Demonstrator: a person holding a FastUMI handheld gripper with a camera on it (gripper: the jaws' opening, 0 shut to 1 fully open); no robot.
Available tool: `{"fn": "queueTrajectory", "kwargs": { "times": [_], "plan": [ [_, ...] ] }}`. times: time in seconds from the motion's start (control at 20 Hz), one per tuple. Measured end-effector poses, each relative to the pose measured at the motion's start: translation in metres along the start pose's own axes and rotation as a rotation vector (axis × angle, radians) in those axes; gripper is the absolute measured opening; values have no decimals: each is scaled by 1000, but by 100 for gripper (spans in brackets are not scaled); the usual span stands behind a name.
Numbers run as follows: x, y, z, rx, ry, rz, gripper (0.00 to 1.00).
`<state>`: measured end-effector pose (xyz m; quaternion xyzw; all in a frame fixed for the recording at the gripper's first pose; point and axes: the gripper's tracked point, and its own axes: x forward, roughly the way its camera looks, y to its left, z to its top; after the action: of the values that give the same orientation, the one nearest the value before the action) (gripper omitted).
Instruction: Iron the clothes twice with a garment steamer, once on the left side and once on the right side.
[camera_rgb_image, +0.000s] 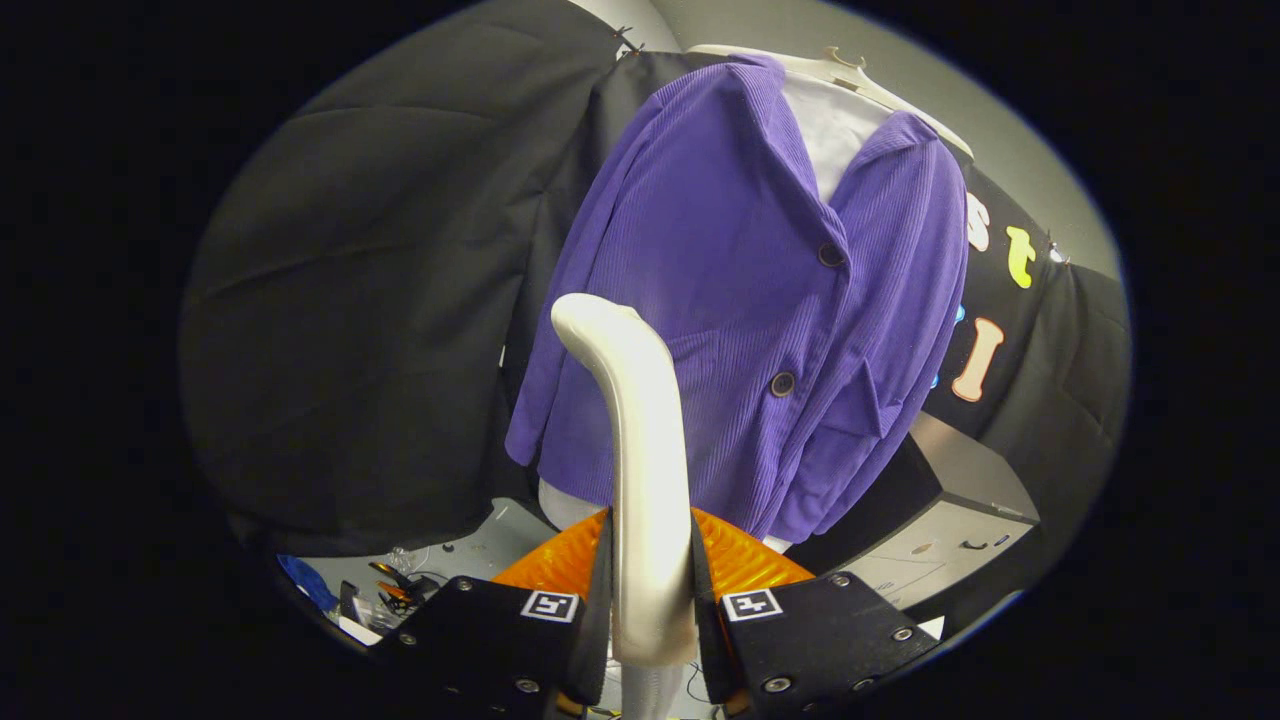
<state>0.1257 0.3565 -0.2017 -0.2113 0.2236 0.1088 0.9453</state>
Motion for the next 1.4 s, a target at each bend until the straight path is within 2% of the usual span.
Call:
{"fn": "queueTrajectory", "kwargs": {
  "times": [0.3, 0.55, 0.8, 1.0, 1.4],
  "plan": [
    [13, 8, -39, 11, 96, 36, 38],
    [5, 13, -76, 51, 174, 76, 38],
    [-18, -18, -95, 178, 214, 97, 38],
    [-43, -68, -80, 314, 175, 87, 38],
    [-107, -184, -15, 426, -30, 14, 38]
  ]
}}
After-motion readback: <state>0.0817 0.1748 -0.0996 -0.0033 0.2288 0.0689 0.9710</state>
